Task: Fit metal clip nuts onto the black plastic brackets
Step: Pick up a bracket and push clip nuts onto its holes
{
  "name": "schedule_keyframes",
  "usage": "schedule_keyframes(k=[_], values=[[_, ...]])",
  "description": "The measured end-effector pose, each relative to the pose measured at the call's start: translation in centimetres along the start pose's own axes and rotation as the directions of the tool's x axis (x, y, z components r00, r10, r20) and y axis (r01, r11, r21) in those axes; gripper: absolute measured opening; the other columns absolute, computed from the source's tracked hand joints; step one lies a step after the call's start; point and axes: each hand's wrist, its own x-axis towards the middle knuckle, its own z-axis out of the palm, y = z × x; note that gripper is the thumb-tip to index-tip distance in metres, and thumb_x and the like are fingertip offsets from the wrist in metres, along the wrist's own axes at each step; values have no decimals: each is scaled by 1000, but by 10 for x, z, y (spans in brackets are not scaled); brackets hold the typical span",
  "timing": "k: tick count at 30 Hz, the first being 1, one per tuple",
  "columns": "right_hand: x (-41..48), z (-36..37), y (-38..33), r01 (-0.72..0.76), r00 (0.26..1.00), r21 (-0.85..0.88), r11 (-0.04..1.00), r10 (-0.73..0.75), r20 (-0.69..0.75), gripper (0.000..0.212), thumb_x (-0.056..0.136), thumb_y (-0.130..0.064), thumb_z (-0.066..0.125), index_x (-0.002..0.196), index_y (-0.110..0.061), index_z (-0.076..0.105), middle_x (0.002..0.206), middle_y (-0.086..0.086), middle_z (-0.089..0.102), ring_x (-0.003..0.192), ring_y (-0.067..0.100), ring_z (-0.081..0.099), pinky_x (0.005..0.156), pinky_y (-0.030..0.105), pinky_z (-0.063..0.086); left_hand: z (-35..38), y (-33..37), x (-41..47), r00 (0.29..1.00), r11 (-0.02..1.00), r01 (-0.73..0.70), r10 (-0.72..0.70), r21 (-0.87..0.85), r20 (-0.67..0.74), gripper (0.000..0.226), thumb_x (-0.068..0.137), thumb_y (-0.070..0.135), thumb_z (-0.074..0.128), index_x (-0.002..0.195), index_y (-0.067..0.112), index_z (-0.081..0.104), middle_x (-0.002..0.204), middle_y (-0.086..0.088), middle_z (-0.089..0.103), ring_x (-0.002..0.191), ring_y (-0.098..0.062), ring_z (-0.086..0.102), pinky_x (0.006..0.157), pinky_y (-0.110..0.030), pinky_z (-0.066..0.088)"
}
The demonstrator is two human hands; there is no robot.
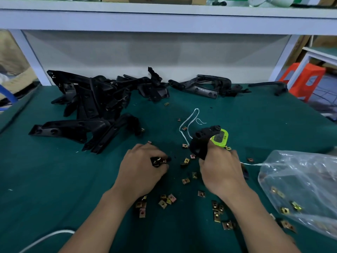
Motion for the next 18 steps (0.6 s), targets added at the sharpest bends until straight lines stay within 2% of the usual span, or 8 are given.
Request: schedule_keyframes(k=[2,5,7,11,13,15,18], values=[[1,3,0,1,1000,9,1000,-1,1,37,89,-12,58,73,-29,29,59,-10,35,61,25,32,75,33,24,0,1,0,1000,1000,4,-4,-20,-5,10,81,30,82,86,38,78,87,41,56,105,7,44,96,-24,34],[2,7,3,-9,1000,23,1000,9,-1,25,85,-12,59,78,-23,38,59,-9,33,63,30,33,70,34,26,-1,2,-1,994,998,29,-35,-57,-100,11,82,27,83,83,36,77,85,36,57,102,6,48,100,-29,40],[3,9,4,-12,1000,28,1000,12,-4,25,84,-13,61,78,-22,38,59,-9,32,64,31,35,66,33,27,-3,3,-1,985,991,71,-88,-117,-149,11,81,29,83,82,38,77,88,35,56,102,5,51,99,-32,44],[4,13,6,-32,999,58,998,34,-31,26,84,-15,64,80,-21,39,61,-5,34,66,35,42,64,34,30,-5,6,-2,983,985,137,-149,-104,-109,15,84,29,80,84,43,76,104,18,63,98,3,53,89,-23,43],[5,13,7,-38,997,79,996,43,-64,27,84,-16,65,80,-21,39,62,1,46,65,33,39,64,34,30,-3,9,-4,992,998,45,-51,-52,-119,17,84,25,78,92,40,78,102,23,65,109,-2,51,97,-22,40],[6,14,8,-32,996,83,996,39,-84,28,84,-17,66,81,-21,39,71,10,60,66,37,45,63,34,30,0,16,-7,992,994,-101,97,-51,-77,16,80,28,81,94,37,80,96,30,63,111,0,48,100,-20,37],[4,15,9,-22,996,68,997,27,-85,29,83,-20,66,83,-22,38,76,10,61,76,41,56,64,34,30,8,28,-14,970,978,-192,202,-88,137,18,74,43,82,91,40,80,91,29,64,104,4,47,95,-19,39]])
